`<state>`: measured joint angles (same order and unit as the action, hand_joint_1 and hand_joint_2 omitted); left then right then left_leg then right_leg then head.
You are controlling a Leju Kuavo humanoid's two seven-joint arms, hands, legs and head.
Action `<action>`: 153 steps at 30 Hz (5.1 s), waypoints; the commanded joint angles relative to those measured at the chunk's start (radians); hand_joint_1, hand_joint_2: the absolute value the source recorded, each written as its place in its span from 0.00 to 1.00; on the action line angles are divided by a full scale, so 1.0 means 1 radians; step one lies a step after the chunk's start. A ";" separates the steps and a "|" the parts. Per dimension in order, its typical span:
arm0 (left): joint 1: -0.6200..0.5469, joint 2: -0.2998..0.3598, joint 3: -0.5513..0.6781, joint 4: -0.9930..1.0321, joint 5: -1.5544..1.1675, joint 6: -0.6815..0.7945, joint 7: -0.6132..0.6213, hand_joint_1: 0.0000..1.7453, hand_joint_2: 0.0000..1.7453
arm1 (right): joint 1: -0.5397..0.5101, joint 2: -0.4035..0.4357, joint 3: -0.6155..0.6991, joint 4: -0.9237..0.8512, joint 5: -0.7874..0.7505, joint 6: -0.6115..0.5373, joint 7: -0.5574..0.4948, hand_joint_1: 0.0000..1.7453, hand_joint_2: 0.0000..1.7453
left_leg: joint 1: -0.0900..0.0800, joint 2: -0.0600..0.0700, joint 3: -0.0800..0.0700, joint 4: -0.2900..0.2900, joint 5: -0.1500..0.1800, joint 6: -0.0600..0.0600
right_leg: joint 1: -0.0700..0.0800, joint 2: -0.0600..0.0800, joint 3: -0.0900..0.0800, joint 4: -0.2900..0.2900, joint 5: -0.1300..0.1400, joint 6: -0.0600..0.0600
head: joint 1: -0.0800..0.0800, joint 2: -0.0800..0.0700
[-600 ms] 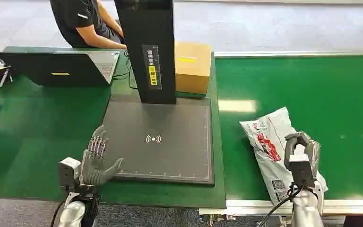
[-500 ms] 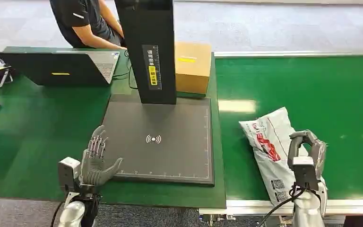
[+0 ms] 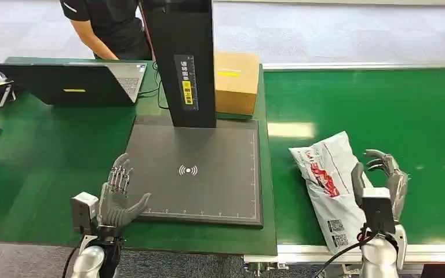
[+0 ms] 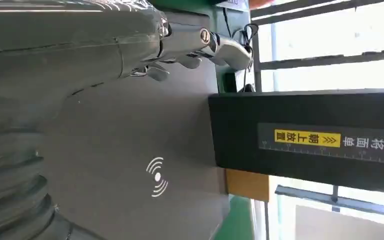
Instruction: Moved the parcel from conveyor to table for the left to box.
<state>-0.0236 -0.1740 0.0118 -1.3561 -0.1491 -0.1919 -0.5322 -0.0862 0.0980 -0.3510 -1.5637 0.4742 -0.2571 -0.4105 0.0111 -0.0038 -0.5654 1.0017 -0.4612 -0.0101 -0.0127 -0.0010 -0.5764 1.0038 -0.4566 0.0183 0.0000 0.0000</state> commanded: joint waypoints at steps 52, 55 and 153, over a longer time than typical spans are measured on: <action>-0.015 0.008 -0.021 0.085 -0.013 0.018 0.005 0.00 1.00 | -0.097 -0.106 -0.004 0.632 0.292 0.413 0.384 1.00 1.00 | 0.000 0.005 0.011 -0.004 0.001 0.000 | 0.001 0.004 0.009 -0.004 0.003 -0.002 | 0.000 0.000; -0.002 0.007 -0.012 0.058 -0.008 0.022 0.007 0.00 1.00 | -0.100 -0.089 0.005 0.588 0.254 0.372 0.330 1.00 1.00 | 0.001 0.006 0.011 -0.003 0.001 0.000 | 0.001 0.005 0.009 -0.003 0.003 -0.002 | 0.000 0.000; 0.010 0.000 -0.049 0.004 0.083 0.044 -0.038 0.00 1.00 | -0.001 0.026 0.358 0.197 -0.405 0.301 -0.147 0.00 1.00 | 0.000 0.000 0.001 -0.001 0.001 -0.001 | 0.000 -0.001 0.000 0.001 0.000 -0.002 | 0.000 0.000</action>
<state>-0.0039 -0.1728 -0.0565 -1.3558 -0.0648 -0.1270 -0.5798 -0.1878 0.0950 0.1647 -1.2833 0.0504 0.0309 -0.5592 0.0110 -0.0011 -0.5662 1.0021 -0.4606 -0.0115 -0.0130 0.0014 -0.5790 1.0063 -0.4561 0.0172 0.0000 0.0000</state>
